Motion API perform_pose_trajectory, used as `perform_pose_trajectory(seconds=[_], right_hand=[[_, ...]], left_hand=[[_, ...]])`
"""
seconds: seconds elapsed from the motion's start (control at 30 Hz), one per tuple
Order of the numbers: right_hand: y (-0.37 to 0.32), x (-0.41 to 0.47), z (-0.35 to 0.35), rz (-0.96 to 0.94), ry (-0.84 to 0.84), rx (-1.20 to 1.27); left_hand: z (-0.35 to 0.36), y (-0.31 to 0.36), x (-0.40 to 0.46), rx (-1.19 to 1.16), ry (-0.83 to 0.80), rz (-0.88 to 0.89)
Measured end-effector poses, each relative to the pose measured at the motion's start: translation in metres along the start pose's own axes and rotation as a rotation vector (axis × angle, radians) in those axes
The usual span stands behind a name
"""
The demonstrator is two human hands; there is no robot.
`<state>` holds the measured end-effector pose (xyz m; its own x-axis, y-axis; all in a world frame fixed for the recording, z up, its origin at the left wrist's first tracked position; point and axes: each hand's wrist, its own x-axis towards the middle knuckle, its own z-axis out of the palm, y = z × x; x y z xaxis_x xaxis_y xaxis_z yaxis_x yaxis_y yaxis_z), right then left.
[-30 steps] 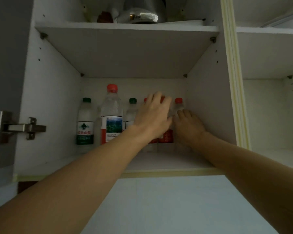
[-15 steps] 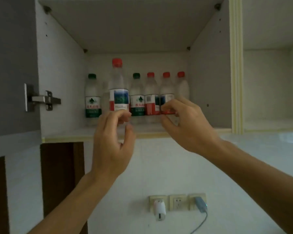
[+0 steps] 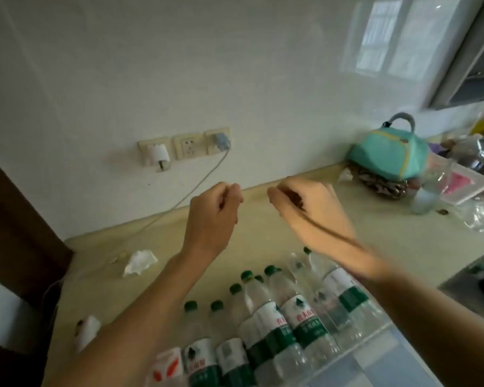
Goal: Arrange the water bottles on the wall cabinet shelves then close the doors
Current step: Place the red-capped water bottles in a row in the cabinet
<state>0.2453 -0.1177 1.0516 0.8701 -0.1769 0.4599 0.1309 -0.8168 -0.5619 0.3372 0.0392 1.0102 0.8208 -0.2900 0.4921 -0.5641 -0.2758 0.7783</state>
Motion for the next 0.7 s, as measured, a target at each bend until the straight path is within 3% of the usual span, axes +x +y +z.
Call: perform_pose_trajectory(seconds=[0.1, 0.4, 0.7], right_hand=[[0.047, -0.059, 0.007, 0.167, -0.105, -0.008], [0.172, -0.267, -0.005, 0.420, -0.219, 0.328], [0.258, -0.436, 0.039, 0.785, -0.568, 0.187]], left_hand=[[0.044, -0.008, -0.054, 0.022, -0.106, -0.114], [0.146, 0.011, -0.250, 0.057, -0.268, -0.296], [0.210, -0.056, -0.408, 0.138, -0.411, -0.688]])
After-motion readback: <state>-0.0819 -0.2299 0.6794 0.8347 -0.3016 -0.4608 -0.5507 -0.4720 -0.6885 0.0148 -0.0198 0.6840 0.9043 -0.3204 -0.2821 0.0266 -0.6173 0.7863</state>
